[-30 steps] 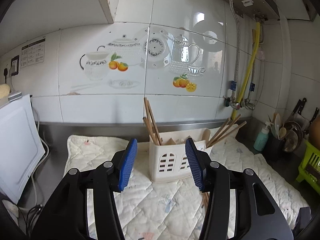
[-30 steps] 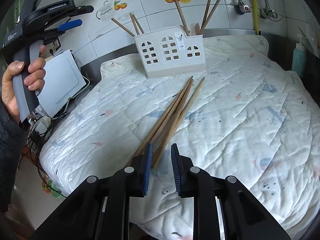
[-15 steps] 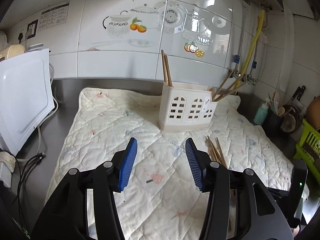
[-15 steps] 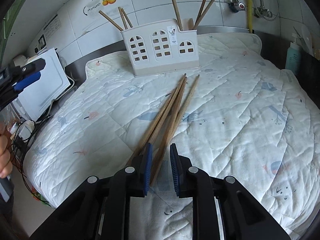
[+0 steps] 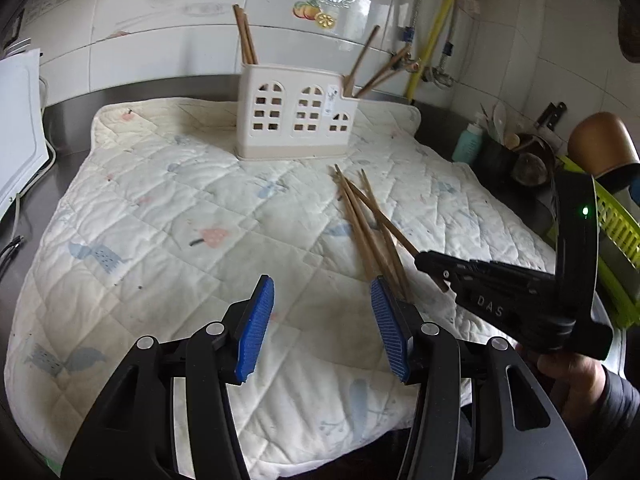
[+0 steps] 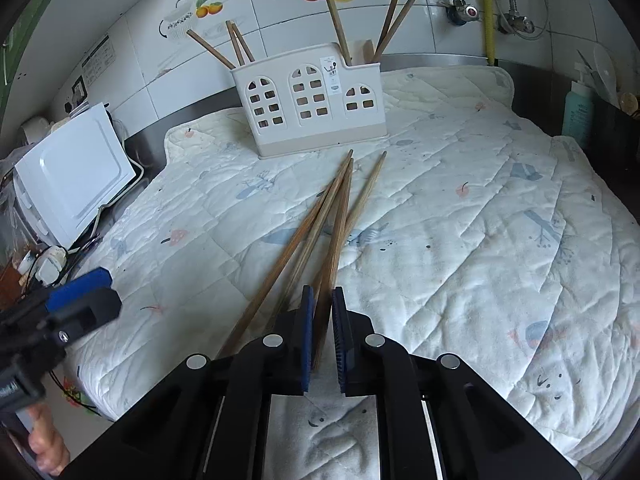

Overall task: Organize utensils
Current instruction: 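Close the left gripper on a chopstick while the right gripper grasps another, then lift the left gripper's chopstick into the holder while the right gripper inserts its own, then open both grippers and move them back over the last chopsticks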

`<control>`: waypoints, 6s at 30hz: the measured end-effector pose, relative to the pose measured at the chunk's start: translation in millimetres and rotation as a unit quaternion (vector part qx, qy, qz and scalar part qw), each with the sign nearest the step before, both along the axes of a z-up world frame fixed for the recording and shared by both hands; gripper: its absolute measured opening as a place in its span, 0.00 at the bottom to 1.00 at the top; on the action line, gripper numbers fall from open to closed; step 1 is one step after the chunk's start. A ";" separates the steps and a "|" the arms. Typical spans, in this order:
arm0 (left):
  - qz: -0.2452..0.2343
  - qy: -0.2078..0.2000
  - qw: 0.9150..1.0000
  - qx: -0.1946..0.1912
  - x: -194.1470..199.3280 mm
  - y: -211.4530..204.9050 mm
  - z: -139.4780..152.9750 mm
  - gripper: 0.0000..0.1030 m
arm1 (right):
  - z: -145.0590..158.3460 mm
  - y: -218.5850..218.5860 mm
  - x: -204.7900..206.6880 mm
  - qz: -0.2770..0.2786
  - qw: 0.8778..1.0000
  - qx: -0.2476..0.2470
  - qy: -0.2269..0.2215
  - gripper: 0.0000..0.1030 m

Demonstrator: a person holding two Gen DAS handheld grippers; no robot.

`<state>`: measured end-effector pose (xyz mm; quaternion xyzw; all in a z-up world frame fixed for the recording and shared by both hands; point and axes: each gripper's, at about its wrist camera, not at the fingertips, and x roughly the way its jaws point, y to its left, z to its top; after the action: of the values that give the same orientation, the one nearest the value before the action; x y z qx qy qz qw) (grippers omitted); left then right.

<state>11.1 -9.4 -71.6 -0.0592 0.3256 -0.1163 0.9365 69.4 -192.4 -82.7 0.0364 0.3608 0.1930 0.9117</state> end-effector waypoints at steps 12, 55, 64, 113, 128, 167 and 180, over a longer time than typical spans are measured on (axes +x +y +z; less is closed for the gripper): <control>-0.044 0.034 0.998 -0.008 15.8 -45.3 -29.2 0.25 | 23.2 -20.6 -9.1 -0.007 0.999 -0.002 -0.040 0.07; -0.022 0.048 0.999 0.014 22.6 -34.2 -43.1 0.16 | 120.4 -40.5 -17.7 0.020 0.990 0.022 -0.141 0.07; -0.002 0.031 1.000 0.007 27.7 -24.2 -23.8 0.05 | 144.3 -36.5 -17.2 0.038 0.986 0.013 -0.164 0.07; 0.010 -0.196 0.980 0.033 155.1 7.2 218.4 0.05 | 288.9 -14.5 196.4 0.041 0.972 0.024 -0.230 0.06; 0.072 -0.234 0.968 0.051 232.4 20.5 248.9 0.05 | 245.8 1.4 259.6 0.031 0.975 0.037 -0.216 0.06; 0.099 -0.195 0.976 0.013 94.1 51.1 167.6 0.70 | 61.2 -25.1 25.9 -0.020 0.998 0.005 -0.053 0.17; 0.136 -0.169 0.976 0.016 53.5 80.7 111.4 0.93 | -1.2 15.3 10.3 -0.060 0.998 0.018 0.024 0.09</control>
<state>64.6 71.3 39.8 -0.0676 0.1531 0.0087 0.9859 79.8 -177.1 -84.0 0.0791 0.3762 0.1434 0.9120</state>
